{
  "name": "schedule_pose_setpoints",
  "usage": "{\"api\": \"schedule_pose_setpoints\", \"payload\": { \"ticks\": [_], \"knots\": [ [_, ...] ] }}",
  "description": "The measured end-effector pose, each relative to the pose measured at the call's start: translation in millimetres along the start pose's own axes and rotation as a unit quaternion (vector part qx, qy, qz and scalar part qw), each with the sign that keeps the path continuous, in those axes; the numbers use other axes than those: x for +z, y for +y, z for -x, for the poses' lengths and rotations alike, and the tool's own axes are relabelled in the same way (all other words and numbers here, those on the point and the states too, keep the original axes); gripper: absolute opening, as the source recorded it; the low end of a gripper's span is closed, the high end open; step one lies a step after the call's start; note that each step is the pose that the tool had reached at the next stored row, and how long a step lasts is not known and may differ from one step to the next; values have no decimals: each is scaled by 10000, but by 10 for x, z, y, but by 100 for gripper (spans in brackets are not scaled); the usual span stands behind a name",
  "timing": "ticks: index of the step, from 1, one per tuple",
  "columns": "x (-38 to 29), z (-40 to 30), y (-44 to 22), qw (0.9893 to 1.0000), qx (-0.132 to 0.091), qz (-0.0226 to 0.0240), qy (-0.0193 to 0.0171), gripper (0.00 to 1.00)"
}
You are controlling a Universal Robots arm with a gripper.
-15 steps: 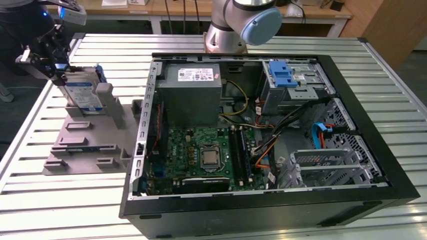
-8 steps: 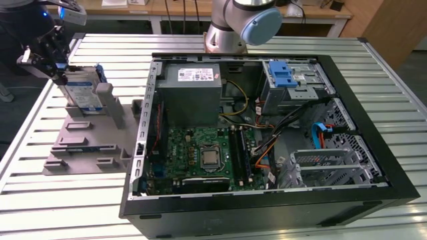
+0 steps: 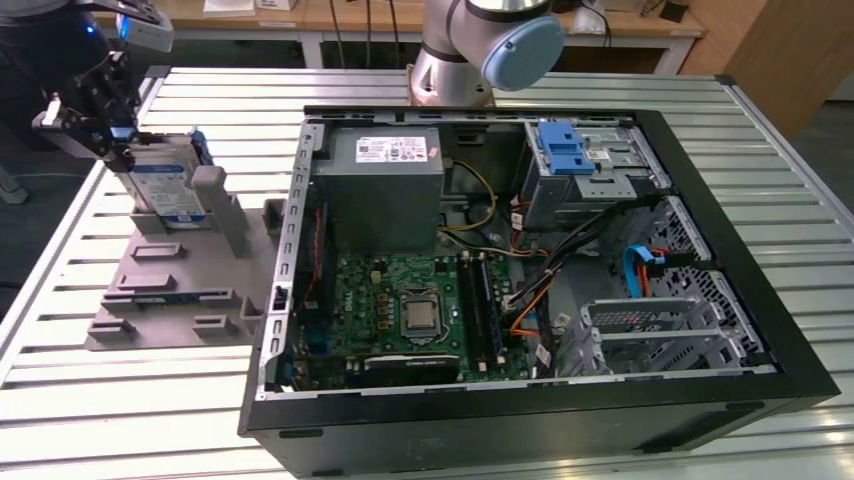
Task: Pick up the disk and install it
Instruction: 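Pick up the disk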
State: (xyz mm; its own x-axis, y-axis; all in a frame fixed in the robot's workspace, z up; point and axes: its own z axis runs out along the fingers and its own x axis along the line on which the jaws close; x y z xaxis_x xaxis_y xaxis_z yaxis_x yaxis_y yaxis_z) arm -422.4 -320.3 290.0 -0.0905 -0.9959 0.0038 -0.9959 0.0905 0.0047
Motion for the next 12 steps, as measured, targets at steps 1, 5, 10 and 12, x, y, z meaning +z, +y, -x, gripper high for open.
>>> {"api": "schedule_pose_setpoints", "payload": {
  "ticks": [1, 5, 10, 12],
  "knots": [
    [2, -2, 0, 10000, 0, 0, 2, 44],
    [13, -9, -1, 10000, 0, -1, 13, 49],
    [17, -10, -1, 10000, 0, -1, 19, 49],
    [17, -9, -1, 10000, 0, -1, 19, 48]
  ]
}}
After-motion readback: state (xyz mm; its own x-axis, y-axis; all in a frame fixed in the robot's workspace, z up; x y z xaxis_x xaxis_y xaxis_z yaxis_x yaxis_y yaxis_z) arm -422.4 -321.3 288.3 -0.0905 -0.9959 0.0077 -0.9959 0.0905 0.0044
